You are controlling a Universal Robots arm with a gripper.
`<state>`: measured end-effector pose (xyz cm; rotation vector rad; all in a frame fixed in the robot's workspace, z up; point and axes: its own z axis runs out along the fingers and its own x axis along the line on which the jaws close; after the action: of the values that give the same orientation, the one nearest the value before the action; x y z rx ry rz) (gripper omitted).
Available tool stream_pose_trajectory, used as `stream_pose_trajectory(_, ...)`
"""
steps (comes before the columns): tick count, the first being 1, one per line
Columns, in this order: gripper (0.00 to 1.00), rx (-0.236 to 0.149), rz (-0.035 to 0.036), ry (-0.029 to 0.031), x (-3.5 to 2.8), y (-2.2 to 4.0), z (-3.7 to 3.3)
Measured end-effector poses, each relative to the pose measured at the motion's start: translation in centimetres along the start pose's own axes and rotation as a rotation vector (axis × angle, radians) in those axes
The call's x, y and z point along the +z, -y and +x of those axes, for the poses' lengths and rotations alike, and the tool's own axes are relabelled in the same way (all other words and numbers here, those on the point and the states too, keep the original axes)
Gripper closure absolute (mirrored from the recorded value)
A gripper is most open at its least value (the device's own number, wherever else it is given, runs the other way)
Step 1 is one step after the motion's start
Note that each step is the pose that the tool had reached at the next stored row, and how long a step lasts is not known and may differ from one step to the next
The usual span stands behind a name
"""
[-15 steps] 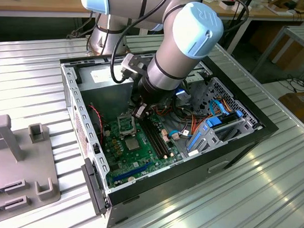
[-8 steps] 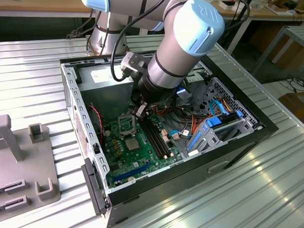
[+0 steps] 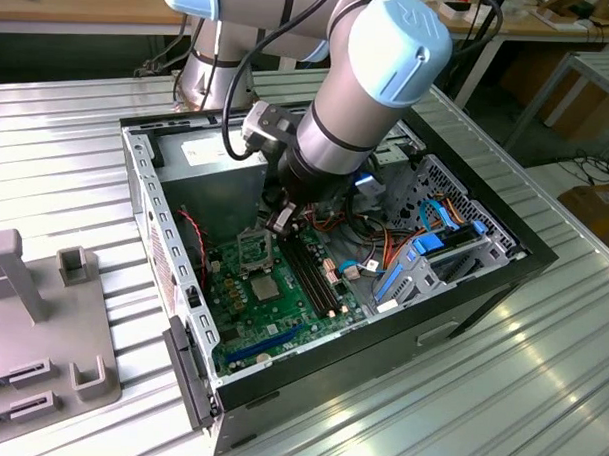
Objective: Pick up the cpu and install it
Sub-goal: 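Close the cpu cover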
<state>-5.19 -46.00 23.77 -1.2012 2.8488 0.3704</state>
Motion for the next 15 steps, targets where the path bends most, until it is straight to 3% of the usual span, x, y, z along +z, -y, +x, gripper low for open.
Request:
stream_pose_trajectory(11, 0.89, 0.000, 0.0181, -0.0190, -0.35, 0.15, 0.18)
stream_pose_trajectory(15, 0.89, -0.001, 0.0190, -0.0200, -0.61, 0.26, 0.32)
